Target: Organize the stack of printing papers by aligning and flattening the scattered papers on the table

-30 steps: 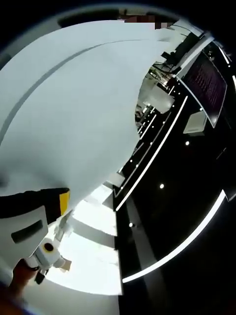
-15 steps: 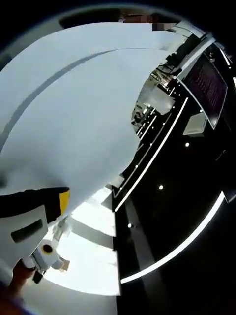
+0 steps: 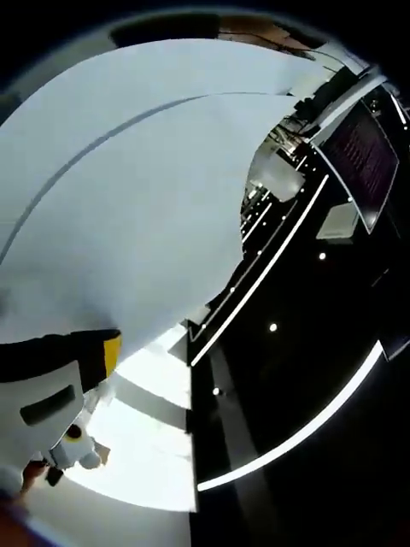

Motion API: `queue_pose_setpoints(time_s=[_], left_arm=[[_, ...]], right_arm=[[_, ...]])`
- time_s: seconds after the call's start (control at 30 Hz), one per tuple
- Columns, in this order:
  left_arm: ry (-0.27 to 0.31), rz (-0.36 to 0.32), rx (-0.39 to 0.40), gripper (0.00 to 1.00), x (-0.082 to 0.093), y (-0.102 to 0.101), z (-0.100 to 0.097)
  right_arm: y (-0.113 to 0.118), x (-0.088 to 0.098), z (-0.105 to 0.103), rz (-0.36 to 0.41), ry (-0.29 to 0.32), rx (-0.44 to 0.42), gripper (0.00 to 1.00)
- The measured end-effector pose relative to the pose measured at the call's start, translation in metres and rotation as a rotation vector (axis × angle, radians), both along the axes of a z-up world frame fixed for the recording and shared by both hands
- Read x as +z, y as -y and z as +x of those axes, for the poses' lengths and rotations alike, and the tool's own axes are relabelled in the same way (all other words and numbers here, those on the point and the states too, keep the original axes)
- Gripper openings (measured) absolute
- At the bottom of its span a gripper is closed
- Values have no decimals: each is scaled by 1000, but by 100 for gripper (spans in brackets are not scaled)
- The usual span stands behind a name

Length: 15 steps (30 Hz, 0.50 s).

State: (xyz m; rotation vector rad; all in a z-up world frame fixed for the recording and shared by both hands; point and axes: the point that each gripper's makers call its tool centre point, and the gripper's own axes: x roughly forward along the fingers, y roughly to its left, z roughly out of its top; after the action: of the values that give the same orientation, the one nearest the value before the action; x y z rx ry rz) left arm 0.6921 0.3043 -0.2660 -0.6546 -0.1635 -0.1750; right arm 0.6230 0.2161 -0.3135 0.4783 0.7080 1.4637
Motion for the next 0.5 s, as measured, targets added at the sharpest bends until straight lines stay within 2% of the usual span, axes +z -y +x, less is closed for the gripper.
queue_pose_setpoints(time_s=[0.3, 0.43, 0.5], left_arm=[[27, -58, -14, 51, 6, 0, -1], [34, -68, -7, 45, 7, -2, -3], [34, -63, -2, 42, 6, -3, -3]], right_arm=[[1, -3, -1, -15, -9, -3, 3], [0, -4, -7, -23, -2, 30, 3], [0, -6, -11, -35, 23, 43, 3]])
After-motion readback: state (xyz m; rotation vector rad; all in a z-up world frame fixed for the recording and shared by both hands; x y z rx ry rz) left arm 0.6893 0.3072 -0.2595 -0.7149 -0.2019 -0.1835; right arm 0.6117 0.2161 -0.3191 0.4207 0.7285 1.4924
